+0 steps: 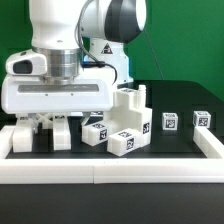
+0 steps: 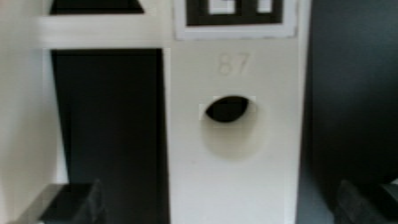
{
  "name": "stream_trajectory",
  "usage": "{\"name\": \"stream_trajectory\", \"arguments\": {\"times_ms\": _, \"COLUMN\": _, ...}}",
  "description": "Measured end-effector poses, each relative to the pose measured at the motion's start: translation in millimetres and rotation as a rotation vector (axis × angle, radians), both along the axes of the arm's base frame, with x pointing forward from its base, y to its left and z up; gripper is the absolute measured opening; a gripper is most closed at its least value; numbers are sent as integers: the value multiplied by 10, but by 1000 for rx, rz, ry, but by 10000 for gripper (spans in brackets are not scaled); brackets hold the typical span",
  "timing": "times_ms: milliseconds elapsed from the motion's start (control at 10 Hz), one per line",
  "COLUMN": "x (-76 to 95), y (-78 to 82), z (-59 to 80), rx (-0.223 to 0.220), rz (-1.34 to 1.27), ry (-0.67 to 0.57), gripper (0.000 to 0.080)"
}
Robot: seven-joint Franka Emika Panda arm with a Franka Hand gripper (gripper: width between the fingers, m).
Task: Assemble chair
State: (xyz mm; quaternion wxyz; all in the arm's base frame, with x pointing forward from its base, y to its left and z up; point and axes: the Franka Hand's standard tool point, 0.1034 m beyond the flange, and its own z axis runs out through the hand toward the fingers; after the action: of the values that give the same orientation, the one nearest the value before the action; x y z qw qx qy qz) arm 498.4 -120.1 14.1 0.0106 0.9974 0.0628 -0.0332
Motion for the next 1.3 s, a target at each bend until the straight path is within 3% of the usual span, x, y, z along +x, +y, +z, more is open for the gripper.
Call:
{"name": "stream_trajectory", "arguments": {"times_ms": 1100, "x": -16, "y": 52, "z": -70, "rx": 1, "rz": 17, "ry": 7, "gripper": 649}}
{"name": "stream_trajectory", "arguments": {"times_ms": 1300, "x": -21, "y": 42, "z": -71, "rx": 1, "rz": 15, "ry": 8, "gripper": 392}}
